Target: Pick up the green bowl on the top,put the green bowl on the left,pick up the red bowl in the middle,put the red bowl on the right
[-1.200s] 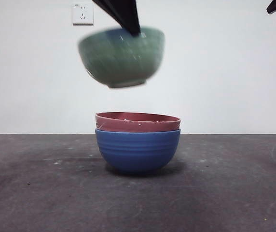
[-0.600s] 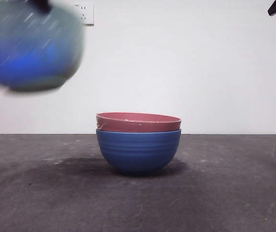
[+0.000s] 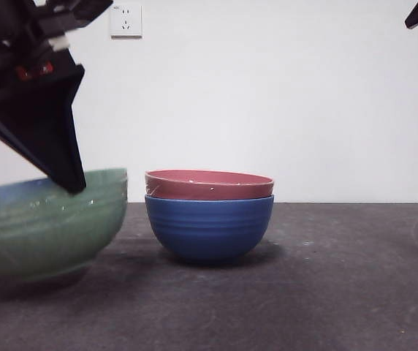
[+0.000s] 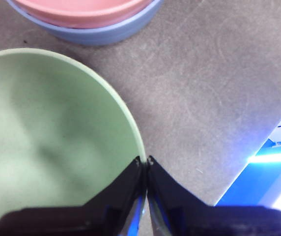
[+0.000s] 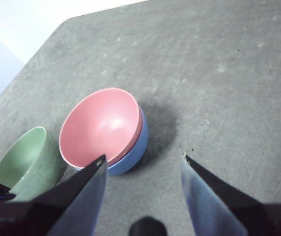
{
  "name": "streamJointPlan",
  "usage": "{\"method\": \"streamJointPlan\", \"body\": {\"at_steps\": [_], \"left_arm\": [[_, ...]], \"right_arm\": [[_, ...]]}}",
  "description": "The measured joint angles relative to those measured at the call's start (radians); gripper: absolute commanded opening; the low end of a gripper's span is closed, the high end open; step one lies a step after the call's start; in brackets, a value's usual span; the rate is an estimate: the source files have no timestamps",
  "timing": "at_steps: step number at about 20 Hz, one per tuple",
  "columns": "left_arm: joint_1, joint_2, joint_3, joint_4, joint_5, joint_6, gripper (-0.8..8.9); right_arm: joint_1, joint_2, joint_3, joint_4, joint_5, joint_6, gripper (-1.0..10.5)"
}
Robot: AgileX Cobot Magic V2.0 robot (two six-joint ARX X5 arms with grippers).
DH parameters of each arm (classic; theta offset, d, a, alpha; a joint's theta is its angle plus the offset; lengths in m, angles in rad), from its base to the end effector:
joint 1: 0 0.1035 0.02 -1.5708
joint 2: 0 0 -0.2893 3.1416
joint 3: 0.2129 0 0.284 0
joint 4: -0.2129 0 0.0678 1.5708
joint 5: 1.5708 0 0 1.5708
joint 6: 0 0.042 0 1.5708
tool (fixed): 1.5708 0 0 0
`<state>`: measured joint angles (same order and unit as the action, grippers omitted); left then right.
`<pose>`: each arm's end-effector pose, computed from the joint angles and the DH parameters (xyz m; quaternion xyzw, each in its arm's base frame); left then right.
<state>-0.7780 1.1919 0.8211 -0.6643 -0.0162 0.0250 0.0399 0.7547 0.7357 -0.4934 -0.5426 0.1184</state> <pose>0.1782 -0.1746 0.2332 0.2014 0.4522 -0.3288 0.8043 0.1774 0.0288 0.3055 0.1177 0.2614 0.2628 0.9213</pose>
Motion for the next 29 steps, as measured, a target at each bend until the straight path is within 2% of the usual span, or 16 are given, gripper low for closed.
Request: {"method": "streamJointPlan", "body": {"at_steps": [5,6,8,9,15,18,20,24,27,29], "left_arm": [[0.0,0.077,-0.008,0.011,0.043,0.0,0.08],[0.0,0.09,-0.008,0.015,0.058,0.0,0.94],[0.0,0.101,-0.008,0.014,0.064,0.0,3.7],[0.0,0.106,-0.008,0.013,0.063,0.0,3.96],[0.0,0.041,0.049,-0.052,0.048,-0.045,3.96],[0.0,-0.059,0.117,-0.1,0.041,-0.066,3.96],[0.002,-0.13,0.134,-0.131,0.003,-0.081,3.96],[0.038,-0.298,0.142,-0.212,-0.155,-0.113,3.96],[0.105,-0.414,0.142,-0.319,-0.277,-0.142,3.96],[0.163,-0.48,0.142,-0.388,-0.295,-0.162,3.95]], "right_arm": [[0.0,0.035,0.0,0.023,-0.001,0.0,2.5],[0.002,0.041,0.0,0.032,-0.004,0.0,2.5],[0.017,0.048,0.0,0.053,-0.005,0.0,2.5],[0.028,0.051,0.0,0.06,-0.005,0.0,2.6],[0.167,0.129,0.043,0.052,-0.005,-0.007,2.6],[0.286,0.232,0.159,-0.015,-0.002,-0.051,2.6],[0.362,0.328,0.261,-0.101,0.005,-0.093,2.6],[0.516,0.551,0.476,-0.267,0.142,-0.202,2.5],[0.615,0.684,0.587,-0.273,0.248,-0.235,2.5],[0.663,0.763,0.642,-0.272,0.304,-0.241,2.5]]}}
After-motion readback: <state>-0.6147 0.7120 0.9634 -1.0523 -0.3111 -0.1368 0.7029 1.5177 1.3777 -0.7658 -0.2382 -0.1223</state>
